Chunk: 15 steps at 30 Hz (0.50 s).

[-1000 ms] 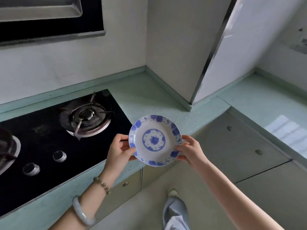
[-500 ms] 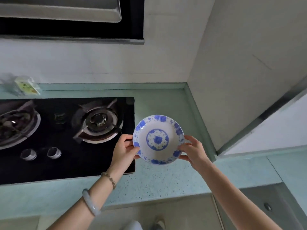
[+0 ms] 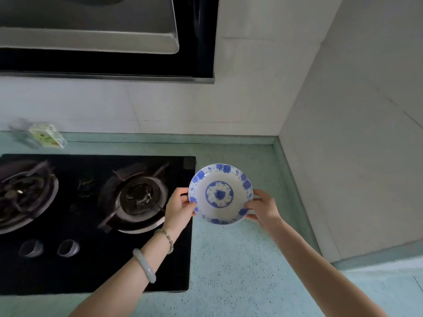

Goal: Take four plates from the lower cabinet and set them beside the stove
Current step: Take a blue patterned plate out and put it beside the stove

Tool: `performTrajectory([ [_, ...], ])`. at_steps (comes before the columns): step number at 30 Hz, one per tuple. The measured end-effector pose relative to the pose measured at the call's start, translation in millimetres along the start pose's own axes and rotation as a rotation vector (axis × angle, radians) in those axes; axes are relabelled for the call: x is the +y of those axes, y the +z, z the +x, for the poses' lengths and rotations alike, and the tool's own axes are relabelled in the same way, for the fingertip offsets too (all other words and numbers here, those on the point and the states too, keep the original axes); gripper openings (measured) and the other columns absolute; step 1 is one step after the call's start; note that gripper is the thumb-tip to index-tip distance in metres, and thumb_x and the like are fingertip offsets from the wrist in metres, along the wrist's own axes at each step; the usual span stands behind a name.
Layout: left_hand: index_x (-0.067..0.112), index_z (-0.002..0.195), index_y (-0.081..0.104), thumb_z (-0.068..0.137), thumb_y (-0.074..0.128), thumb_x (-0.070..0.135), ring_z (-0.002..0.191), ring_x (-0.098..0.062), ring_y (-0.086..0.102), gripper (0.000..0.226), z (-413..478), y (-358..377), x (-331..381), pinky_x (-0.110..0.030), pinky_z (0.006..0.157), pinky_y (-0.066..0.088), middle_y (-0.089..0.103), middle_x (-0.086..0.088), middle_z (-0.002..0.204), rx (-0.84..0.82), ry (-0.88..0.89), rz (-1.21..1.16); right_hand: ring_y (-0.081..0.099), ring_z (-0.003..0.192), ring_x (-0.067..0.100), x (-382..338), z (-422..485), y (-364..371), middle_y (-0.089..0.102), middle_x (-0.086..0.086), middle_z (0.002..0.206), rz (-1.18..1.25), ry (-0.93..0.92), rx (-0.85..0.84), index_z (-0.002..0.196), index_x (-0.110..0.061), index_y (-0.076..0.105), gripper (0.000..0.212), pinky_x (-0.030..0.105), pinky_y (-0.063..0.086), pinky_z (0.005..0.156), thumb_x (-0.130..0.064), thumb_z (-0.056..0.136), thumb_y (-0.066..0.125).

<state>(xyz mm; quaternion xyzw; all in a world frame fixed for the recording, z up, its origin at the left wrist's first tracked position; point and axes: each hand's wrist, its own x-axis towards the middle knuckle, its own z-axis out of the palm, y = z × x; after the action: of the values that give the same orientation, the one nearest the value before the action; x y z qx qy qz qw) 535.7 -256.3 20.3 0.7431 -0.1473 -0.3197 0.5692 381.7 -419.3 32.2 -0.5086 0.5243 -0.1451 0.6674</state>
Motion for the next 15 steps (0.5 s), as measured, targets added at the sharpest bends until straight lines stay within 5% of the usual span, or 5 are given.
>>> performTrajectory([
  [6,0.028,0.089,0.068,0.085,0.054,-0.004,0.080,-0.022,0.070,0.035,62,33,-10,-0.034,0.067,0.057,0.071,0.004,0.085,0.086,0.030,0.233,0.064,0.100,0.033,-18,62,10,0.058,0.015,0.115,-0.113,0.085,0.044,0.125,-0.009,0.052,0.050,0.044,0.058,0.078,0.016,0.081,0.055],
  [9,0.010,0.089,0.069,0.082,0.048,-0.004,0.077,-0.025,0.065,0.026,86,46,-14,-0.027,0.058,0.044,0.071,-0.007,0.083,0.134,0.040,0.360,0.063,0.088,0.028,-19,88,16,0.059,0.012,0.101,-0.152,0.126,0.066,0.110,-0.011,0.057,0.038,0.045,0.057,0.081,0.016,0.083,0.054],
  [15,0.000,0.081,0.065,0.079,0.045,-0.004,0.069,-0.027,0.059,0.020,123,59,-33,-0.025,0.049,0.033,0.067,-0.014,0.077,0.188,0.045,0.515,0.063,0.087,0.028,-9,118,23,0.063,0.013,0.097,-0.184,0.150,0.053,0.091,-0.013,0.058,0.028,0.044,0.057,0.080,0.013,0.086,0.054],
])
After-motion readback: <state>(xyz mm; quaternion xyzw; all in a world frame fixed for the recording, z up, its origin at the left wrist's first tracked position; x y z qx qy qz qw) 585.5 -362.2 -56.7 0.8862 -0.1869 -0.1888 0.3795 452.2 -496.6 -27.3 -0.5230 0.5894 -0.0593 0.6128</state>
